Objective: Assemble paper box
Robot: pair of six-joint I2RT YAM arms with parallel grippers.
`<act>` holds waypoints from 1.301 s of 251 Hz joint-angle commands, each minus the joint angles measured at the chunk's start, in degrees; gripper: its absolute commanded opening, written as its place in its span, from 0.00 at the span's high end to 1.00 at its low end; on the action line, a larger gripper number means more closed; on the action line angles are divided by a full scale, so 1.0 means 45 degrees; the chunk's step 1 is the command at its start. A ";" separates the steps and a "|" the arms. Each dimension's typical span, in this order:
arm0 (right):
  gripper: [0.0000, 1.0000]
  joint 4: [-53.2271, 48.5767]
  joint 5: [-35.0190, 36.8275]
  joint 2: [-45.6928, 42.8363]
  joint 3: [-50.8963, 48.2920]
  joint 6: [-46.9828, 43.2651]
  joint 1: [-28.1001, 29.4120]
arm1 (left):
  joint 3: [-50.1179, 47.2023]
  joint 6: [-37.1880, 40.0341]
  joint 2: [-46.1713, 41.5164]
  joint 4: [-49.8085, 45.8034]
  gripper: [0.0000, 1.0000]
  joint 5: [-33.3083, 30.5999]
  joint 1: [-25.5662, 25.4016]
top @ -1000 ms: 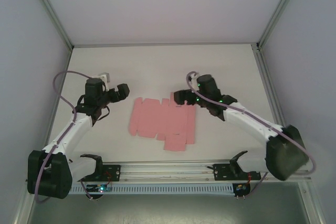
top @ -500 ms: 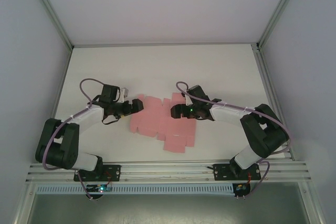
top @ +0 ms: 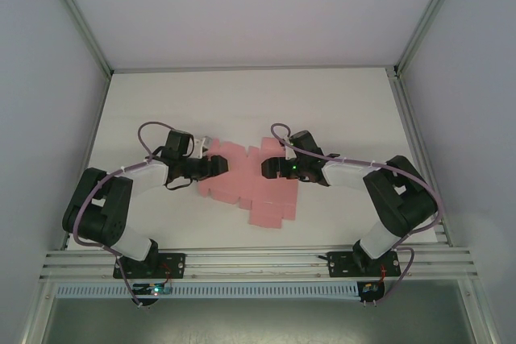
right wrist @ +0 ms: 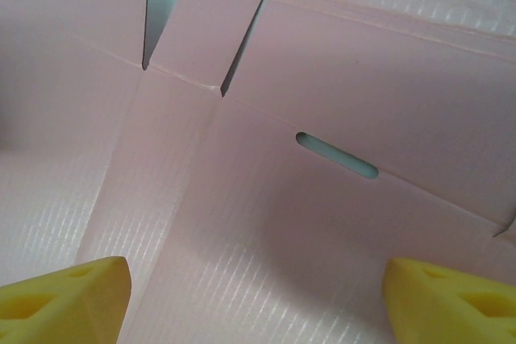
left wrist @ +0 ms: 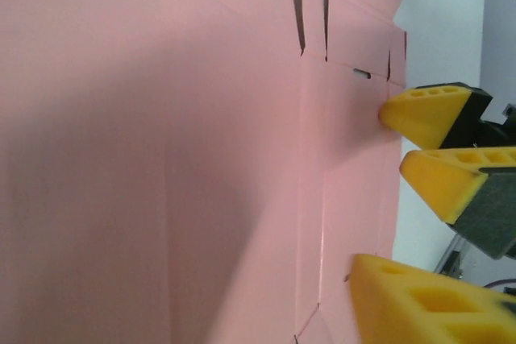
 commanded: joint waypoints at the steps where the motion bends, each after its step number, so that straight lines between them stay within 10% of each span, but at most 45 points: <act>1: 0.17 -0.0430 -0.0210 0.0377 -0.0402 -0.0278 -0.0186 | 0.0277 0.0008 -0.0116 0.0700 0.57 0.0236 -0.0160; 37: 0.15 -0.0555 -0.0266 -0.0145 -0.0317 -0.0557 -0.0389 | 0.0264 0.0133 -0.0619 0.0769 1.00 -0.0471 -0.0169; 134: 0.02 -0.1890 -0.0755 -0.5290 0.0171 -0.1319 -0.1690 | -0.0177 -0.0865 -0.4296 0.1824 1.00 -0.0883 -0.0223; 212: 0.02 0.2236 -0.7059 -0.7058 -0.1550 0.1501 -0.4671 | -0.0634 -0.3373 -0.8135 0.3272 1.00 -0.2029 -0.0309; 271: 0.15 0.5312 -0.8494 -0.6255 -0.1432 0.2773 -0.4309 | -0.0769 -0.4268 -0.8592 0.4199 1.00 -0.1238 -0.0423; 326: 0.63 0.5234 -0.8711 -0.5728 -0.0736 0.2581 -0.4317 | -0.0731 -0.4248 -0.8979 0.3968 1.00 -0.1382 -0.0560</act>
